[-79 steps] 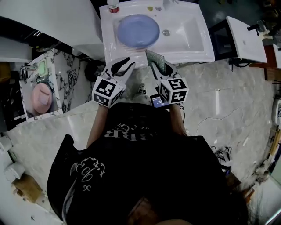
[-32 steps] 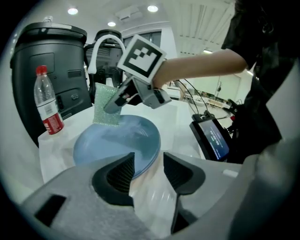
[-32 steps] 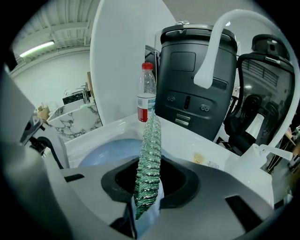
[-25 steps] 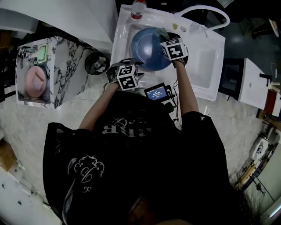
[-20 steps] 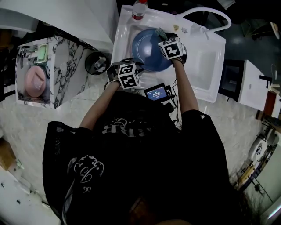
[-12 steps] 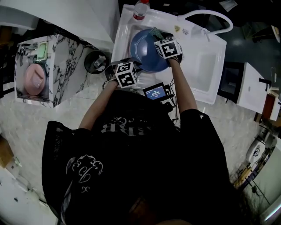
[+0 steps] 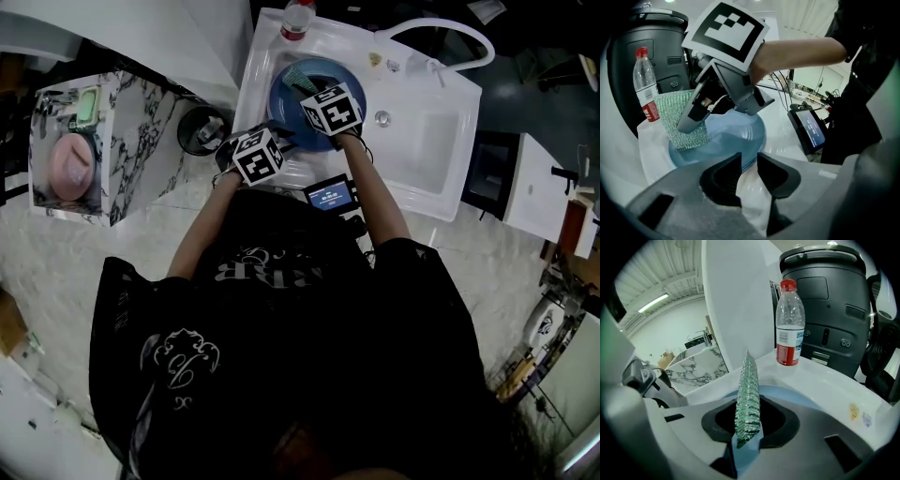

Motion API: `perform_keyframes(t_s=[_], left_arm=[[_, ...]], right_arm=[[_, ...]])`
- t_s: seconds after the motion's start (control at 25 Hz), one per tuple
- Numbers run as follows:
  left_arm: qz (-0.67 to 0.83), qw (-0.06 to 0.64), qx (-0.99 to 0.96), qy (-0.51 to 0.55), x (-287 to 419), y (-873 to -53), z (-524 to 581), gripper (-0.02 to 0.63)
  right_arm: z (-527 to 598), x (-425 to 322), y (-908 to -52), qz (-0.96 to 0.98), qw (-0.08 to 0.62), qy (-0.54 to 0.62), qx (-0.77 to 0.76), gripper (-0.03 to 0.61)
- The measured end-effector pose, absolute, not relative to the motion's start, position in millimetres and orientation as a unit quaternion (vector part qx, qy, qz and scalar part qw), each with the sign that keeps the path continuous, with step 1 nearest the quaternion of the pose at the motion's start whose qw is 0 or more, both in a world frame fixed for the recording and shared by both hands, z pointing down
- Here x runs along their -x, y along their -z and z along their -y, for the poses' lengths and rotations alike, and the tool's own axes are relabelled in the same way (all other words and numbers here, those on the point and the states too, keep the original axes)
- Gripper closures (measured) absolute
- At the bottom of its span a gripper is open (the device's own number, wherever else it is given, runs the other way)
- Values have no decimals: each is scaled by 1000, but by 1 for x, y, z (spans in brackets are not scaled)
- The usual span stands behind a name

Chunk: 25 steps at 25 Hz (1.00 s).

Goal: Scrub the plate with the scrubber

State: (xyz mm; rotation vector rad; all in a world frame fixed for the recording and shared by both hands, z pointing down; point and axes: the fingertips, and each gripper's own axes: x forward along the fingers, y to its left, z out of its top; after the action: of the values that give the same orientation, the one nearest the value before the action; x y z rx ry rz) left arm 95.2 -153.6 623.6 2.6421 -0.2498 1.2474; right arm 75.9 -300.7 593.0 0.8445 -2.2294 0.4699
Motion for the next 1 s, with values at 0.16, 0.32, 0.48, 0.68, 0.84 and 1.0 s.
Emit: perform_keyframes(t_s=[0.16, 0.32, 0.48, 0.68, 0.84, 1.0], left_arm=[[74, 88, -898, -424, -93, -619, 145, 509], [60, 89, -899, -425, -90, -617, 129, 509], [59, 88, -897, -428, -89, -617, 123, 509], [65, 84, -899, -426, -93, -614, 126, 509], [86, 80, -902, -417, -91, -608, 133, 509], [104, 84, -902, -411, -88, -607, 139, 509]], right_arm=[[274, -65, -592, 873, 325, -224, -288, 489], [245, -66, -593, 875, 309, -270, -256, 489], [224, -71, -593, 877, 312, -284, -230, 489], [225, -79, -590, 882, 332, -247, -224, 489], [255, -103, -579, 881, 347, -186, -262, 489], [293, -137, -570, 868, 358, -141, -315, 489]])
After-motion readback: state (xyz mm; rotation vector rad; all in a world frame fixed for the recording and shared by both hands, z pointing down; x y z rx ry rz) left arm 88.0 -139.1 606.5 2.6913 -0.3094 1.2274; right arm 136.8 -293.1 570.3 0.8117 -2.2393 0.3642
